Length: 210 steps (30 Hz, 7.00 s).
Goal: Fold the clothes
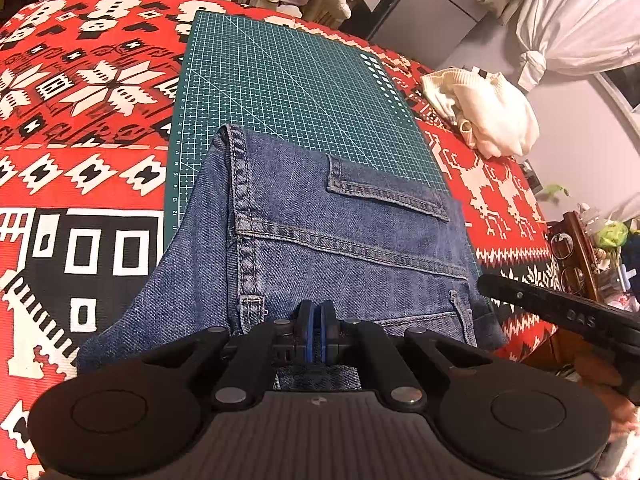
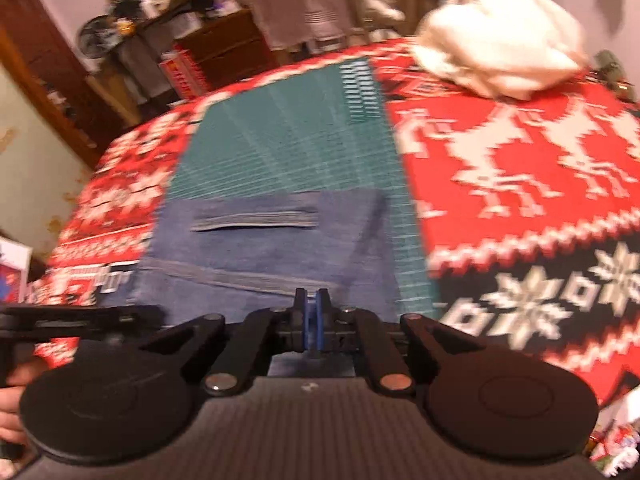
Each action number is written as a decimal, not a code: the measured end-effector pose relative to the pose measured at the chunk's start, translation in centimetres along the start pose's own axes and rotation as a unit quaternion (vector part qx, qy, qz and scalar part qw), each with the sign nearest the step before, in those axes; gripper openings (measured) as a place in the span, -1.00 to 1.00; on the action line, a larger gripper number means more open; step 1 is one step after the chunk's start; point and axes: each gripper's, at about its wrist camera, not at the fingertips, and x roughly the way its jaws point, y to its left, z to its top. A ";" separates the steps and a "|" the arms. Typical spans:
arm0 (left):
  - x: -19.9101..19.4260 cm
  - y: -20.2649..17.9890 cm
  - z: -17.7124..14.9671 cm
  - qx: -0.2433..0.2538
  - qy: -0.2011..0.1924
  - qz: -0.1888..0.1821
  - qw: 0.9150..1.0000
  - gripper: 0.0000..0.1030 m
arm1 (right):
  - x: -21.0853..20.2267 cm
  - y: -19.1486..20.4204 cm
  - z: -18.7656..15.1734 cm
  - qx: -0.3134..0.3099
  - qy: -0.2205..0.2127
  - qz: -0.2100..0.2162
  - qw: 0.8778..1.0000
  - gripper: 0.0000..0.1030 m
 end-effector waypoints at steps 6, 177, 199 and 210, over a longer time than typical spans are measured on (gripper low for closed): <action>0.1 0.2 0.1 -0.003 0.003 -0.003 1.000 -0.95 | 2.4 3.0 -0.5 -0.047 0.024 -0.005 0.999 -0.95; 0.2 -2.0 0.7 0.029 -0.017 -0.010 0.999 -0.96 | 2.6 7.1 -0.2 -0.085 0.026 0.022 0.996 -0.81; -1.3 0.0 0.1 0.011 -0.015 0.035 0.999 -0.96 | 0.2 1.5 -1.1 -0.031 0.023 -0.014 0.999 -1.00; -1.0 1.9 2.2 -0.009 -0.032 0.057 0.998 -0.89 | 1.1 -0.2 2.0 -0.002 -0.001 -0.026 1.000 -0.84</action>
